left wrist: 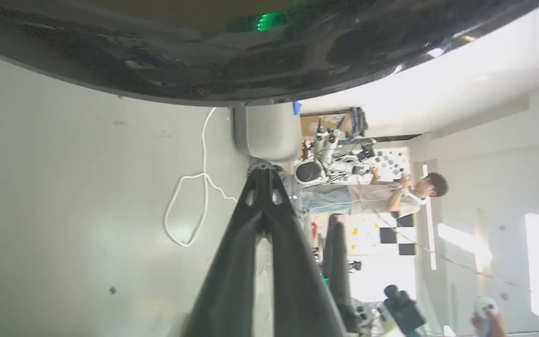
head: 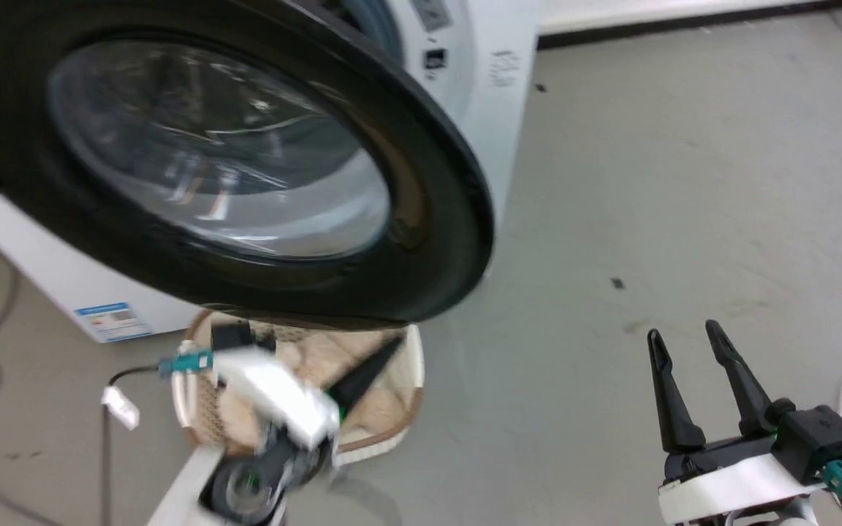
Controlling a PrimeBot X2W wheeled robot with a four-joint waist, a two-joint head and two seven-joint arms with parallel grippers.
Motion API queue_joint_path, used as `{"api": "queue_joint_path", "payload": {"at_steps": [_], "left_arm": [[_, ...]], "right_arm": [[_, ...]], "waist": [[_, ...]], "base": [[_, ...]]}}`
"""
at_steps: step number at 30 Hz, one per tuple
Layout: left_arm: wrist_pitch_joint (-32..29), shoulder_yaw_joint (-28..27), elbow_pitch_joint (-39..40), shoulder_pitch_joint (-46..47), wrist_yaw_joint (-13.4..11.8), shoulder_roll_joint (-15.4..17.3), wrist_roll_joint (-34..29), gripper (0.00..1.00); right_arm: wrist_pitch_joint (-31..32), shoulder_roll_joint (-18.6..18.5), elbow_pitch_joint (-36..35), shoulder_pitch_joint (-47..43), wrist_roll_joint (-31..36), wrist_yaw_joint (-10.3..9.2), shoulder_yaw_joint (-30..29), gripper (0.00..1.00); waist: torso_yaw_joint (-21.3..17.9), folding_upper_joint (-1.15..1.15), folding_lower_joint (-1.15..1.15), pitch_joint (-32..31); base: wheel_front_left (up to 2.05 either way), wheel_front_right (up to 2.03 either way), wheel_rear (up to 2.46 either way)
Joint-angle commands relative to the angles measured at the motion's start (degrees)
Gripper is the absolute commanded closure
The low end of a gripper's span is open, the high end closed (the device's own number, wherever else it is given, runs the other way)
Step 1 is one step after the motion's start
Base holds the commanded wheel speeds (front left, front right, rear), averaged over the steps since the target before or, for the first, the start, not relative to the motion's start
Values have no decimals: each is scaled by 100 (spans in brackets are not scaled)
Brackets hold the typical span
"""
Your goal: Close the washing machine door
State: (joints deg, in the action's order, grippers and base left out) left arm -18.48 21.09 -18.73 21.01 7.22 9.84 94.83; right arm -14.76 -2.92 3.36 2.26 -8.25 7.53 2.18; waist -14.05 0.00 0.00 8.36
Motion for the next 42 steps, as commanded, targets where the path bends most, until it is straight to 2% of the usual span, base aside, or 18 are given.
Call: {"api": "queue_joint_path", "payload": {"at_steps": [1, 4, 8, 12, 14, 18, 21, 25, 29, 30, 31, 32, 37, 42], "left_arm": [[-18, 224, 129, -261, 25, 295, -448, 100], [257, 677, 523, -555, 25, 847, -1454, 100], [1228, 946, 734, -766, 26, 1467, -2705, 100], [2446, 682, 583, -865, 0, 1645, -3401, 100], [2965, 539, 555, -895, -107, 1663, -3704, 100], [3330, 52, 774, -1039, -464, 1567, -4395, 100], [3344, -600, 1313, -1298, -700, 1309, -5270, 100], [3346, -1086, 1891, -1865, -798, 881, -6353, 100], [3347, -1258, 2034, -2350, -728, 498, -6977, 100], [3347, -1291, 2036, -2426, -709, 402, -7108, 86], [3347, -1289, 2040, -2498, -675, 313, -7243, 29], [3347, -1262, 2010, -2567, -622, 243, -7365, 0], [3348, -1229, 1772, -2614, -320, 79, -7821, 0], [3348, -1349, 1700, -2534, -172, -62, -8049, 0]], "right_arm": [[-24, 4, 5, -72, 54, -4, 0, 0], [-24, 4, 12, -128, 95, -4, -30, 0], [-24, 4, 23, -202, 122, -4, -85, 0], [-24, 4, 28, -280, 138, -4, -114, 0], [-24, 4, 36, -319, 142, -4, -118, 0], [-24, 4, 28, -390, 161, -4, -112, 0], [-24, 4, -1, -402, 166, -4, -121, 0], [-24, 4, -30, -401, 169, -4, -96, 0], [-24, 4, -42, -413, 162, -4, -71, 0], [-24, 4, -45, -419, 160, -4, -68, 0], [-24, 4, -44, -427, 156, -4, -62, 0], [-24, 4, -41, -433, 154, -4, -55, 0], [-24, 4, -18, -441, 137, -4, -39, 0], [-24, 4, -14, -431, 123, -4, -12, 0]], "waist": [[260, 0, 0, -202], [483, 0, 0, -336], [779, 0, 0, -506], [1070, 0, 0, -653], [1206, 0, 0, -726], [1449, 0, 0, -824], [1577, 0, 0, -837], [1668, 0, 0, -840], [1724, 0, 0, -834], [1740, 0, 0, -832], [1751, 0, 0, -832], [1756, 0, 0, -829], [1766, 0, 0, -812], [1762, 0, 0, -775]], "base": [[0, 0, 0], [0, 0, 0], [0, 0, 0], [0, 0, 0], [0, 0, 0], [0, 0, 0], [0, 0, 0], [0, 0, 0], [0, 0, 0], [0, 0, 0], [0, 0, 0], [0, 0, 0], [0, 0, 0], [0, 0, 0]]}}
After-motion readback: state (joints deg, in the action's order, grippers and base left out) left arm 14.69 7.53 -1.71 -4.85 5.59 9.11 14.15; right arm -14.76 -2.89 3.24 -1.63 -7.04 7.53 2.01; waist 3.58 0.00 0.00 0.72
